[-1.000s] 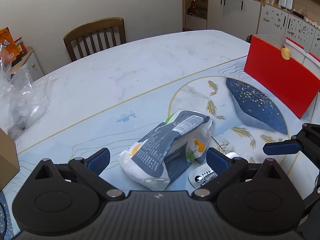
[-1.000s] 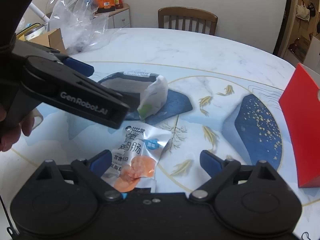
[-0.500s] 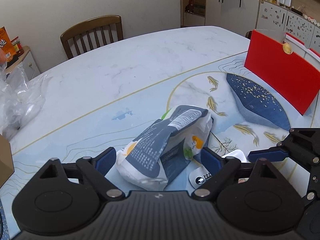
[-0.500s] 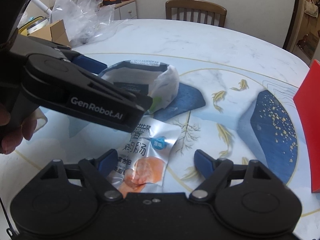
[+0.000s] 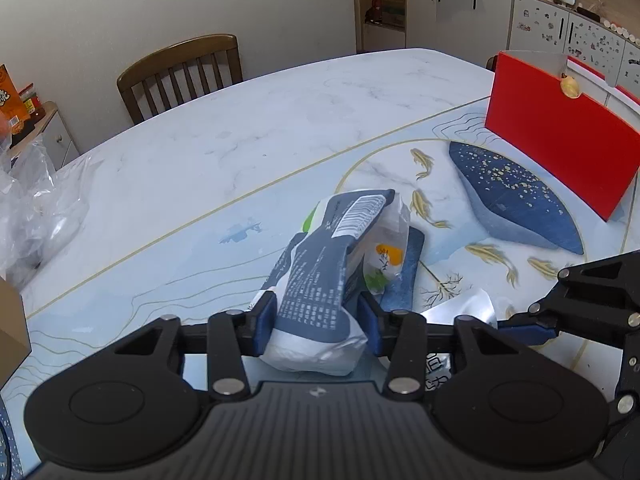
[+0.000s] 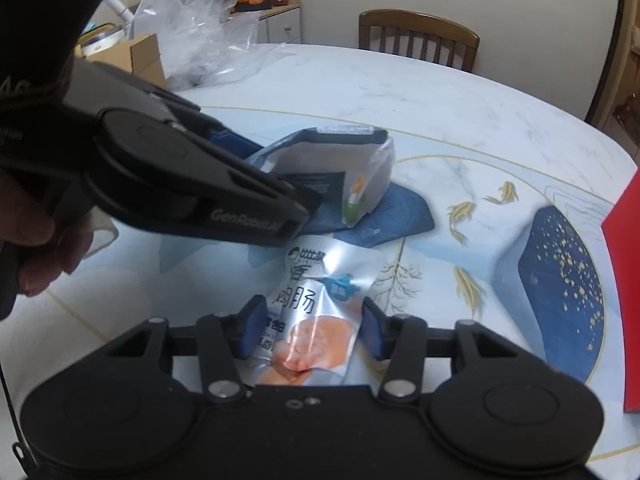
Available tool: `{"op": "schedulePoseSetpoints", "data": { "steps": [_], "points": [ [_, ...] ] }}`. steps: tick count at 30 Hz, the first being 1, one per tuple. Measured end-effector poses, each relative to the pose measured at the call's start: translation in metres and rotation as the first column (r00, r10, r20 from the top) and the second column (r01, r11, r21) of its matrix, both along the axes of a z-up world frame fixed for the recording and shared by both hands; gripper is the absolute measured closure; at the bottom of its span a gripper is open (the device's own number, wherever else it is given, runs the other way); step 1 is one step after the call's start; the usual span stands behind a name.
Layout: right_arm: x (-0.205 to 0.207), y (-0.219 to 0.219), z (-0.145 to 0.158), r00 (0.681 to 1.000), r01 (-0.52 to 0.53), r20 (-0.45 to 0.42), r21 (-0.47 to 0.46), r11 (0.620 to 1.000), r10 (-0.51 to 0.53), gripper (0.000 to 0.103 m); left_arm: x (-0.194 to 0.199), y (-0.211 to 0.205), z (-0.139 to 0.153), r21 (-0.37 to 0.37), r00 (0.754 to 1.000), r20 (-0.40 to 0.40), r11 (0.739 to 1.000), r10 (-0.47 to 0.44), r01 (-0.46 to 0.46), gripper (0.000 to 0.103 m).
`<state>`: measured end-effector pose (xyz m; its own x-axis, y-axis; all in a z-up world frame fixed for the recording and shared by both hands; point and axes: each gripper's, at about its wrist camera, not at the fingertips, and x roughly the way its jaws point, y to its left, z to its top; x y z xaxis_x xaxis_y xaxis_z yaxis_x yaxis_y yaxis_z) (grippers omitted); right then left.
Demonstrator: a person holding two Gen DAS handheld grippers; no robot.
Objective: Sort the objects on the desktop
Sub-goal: 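Grasp the white-and-blue snack bag with the left tool while the right grasps the silver sausage packet, then carry the snack bag and sausage packet with both tools into the red shoebox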
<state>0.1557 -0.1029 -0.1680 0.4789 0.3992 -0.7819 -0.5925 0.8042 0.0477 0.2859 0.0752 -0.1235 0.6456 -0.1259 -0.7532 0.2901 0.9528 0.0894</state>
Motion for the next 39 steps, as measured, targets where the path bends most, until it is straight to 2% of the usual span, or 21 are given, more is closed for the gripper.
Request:
{"op": "schedulePoseSetpoints", "data": {
  "steps": [3,10,22,39],
  "points": [
    [0.002,-0.006,0.002,1.0,0.019,-0.012,0.016,1.0,-0.019,0.062,-0.001,-0.001,0.002,-0.004,1.0,0.008,1.0,0.006,-0.006,0.069],
    [0.0,-0.033,0.007,0.997,0.076,-0.026,0.026,0.997,-0.076,0.063,-0.008,-0.003,0.006,-0.044,1.0,0.015,0.999,0.02,-0.019,0.076],
    [-0.003,-0.097,0.031,0.978,0.211,-0.027,0.078,0.974,-0.209,0.063,-0.036,-0.019,0.018,-0.137,0.999,-0.009,0.99,0.042,-0.043,0.078],
    [-0.019,-0.188,0.083,0.945,0.327,-0.039,0.172,0.929,-0.326,0.063,-0.067,-0.087,0.063,-0.221,0.999,-0.033,0.975,-0.008,0.0,0.078]
  ]
}}
